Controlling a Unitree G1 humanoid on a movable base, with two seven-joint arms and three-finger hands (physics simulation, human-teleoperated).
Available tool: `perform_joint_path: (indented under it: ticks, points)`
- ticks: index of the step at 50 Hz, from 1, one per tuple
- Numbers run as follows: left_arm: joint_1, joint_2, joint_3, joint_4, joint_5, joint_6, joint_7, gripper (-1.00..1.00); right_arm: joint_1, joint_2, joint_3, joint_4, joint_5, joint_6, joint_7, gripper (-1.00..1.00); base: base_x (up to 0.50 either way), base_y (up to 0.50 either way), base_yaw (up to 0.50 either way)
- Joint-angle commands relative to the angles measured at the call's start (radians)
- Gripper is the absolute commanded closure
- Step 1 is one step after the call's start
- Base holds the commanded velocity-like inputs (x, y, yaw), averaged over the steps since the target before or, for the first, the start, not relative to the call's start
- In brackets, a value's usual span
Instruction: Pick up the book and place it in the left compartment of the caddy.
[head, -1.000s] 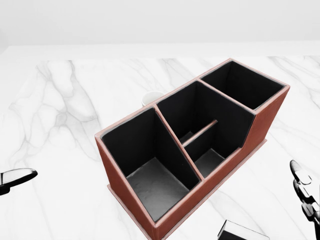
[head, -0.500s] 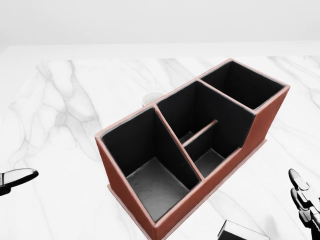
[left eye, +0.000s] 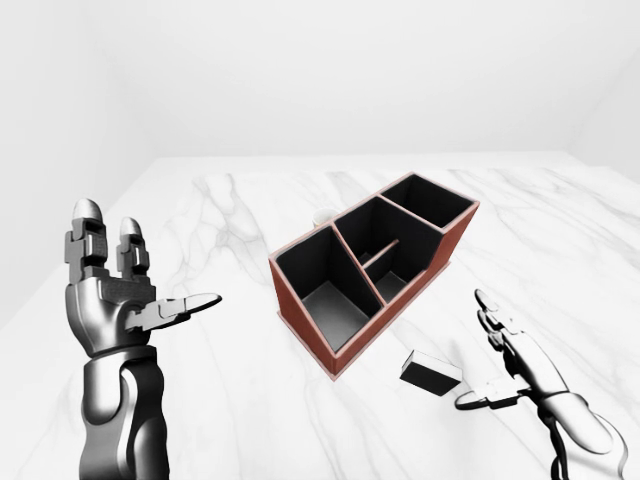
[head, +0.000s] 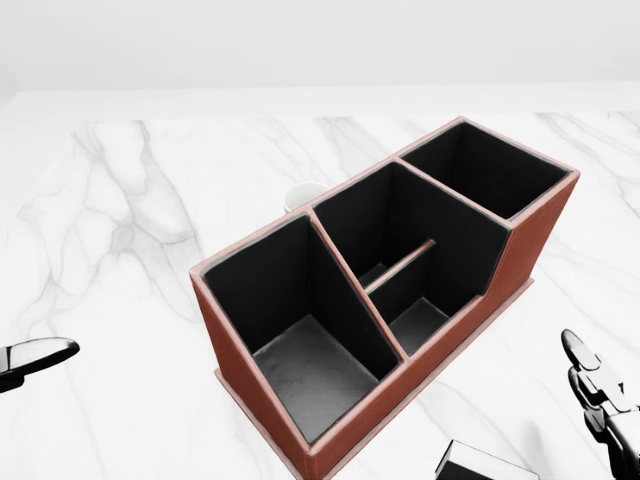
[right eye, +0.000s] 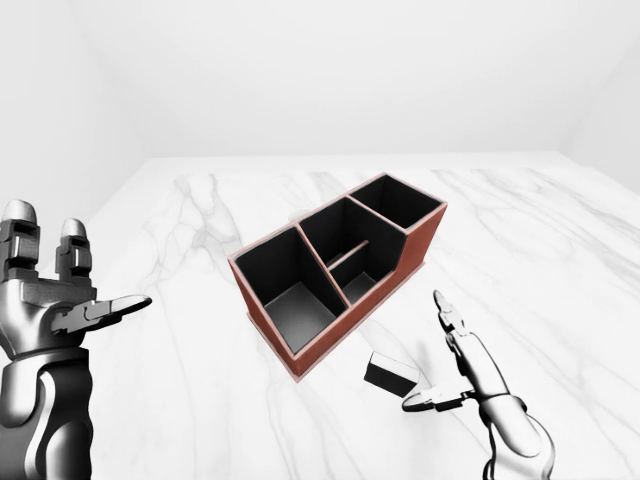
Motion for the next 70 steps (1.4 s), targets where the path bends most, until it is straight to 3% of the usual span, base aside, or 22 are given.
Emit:
perform_joint_path:
  ticks: [1,70]
  points:
    - [0.000,-0.002,-0.003,0.005,0.003,0.000,-0.003,-1.00,-0.004,-0.011,0.017,0.056,-0.004,0.000,-0.014,-1.00,0.00,0.00,0.00]
    - [-0.004,0.000,-0.007,0.013,0.008,0.000,-0.001,-1.00,-0.039,-0.058,0.109,0.295,-0.005,0.000,-0.117,-1.00,0.00,0.00,0.00]
